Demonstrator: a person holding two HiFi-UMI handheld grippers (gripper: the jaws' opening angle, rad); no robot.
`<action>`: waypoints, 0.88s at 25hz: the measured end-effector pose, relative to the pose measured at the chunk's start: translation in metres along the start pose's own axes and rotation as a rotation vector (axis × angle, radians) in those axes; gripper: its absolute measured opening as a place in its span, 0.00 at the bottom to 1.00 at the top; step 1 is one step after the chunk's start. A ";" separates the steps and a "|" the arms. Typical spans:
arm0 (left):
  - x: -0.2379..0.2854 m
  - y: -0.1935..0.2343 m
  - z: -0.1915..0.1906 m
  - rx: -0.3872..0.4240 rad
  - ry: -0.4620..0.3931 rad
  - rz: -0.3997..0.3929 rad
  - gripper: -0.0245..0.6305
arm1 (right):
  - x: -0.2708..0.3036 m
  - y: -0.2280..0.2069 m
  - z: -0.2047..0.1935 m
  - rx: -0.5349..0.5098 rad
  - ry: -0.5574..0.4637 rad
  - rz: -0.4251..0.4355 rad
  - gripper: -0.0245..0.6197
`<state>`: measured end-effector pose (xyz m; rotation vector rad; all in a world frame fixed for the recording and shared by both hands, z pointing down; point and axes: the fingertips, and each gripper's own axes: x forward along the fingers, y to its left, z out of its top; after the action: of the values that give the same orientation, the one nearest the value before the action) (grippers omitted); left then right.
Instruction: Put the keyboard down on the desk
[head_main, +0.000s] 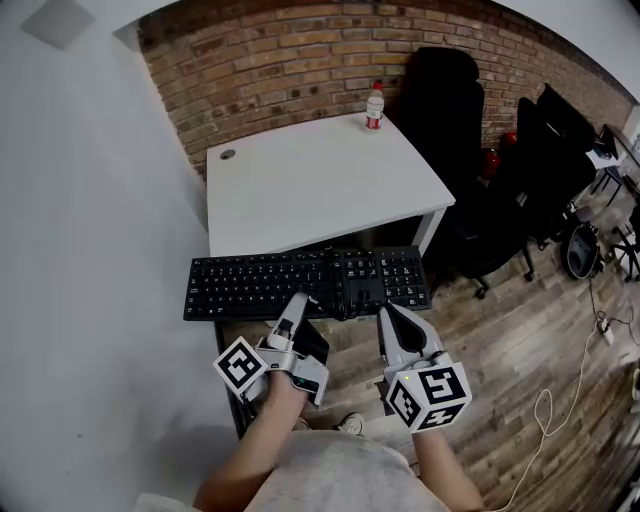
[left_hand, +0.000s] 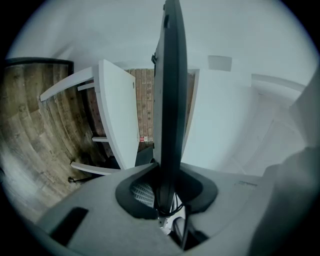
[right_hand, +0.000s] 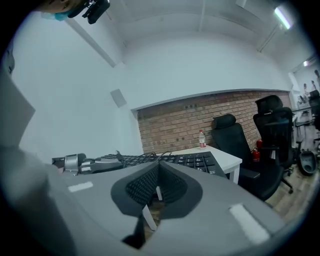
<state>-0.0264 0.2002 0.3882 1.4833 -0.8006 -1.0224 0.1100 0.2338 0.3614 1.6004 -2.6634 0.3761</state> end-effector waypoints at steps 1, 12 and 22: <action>0.002 0.001 -0.003 0.000 -0.003 0.000 0.14 | -0.002 -0.004 0.000 -0.001 -0.001 0.000 0.05; 0.015 0.009 -0.023 0.009 -0.012 0.007 0.14 | -0.006 -0.025 -0.004 0.016 -0.002 0.032 0.05; 0.058 0.027 -0.006 -0.010 -0.026 0.001 0.14 | 0.037 -0.050 -0.004 -0.004 0.023 0.034 0.05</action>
<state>0.0038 0.1466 0.4054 1.4641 -0.8134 -1.0453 0.1354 0.1799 0.3801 1.5420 -2.6757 0.3880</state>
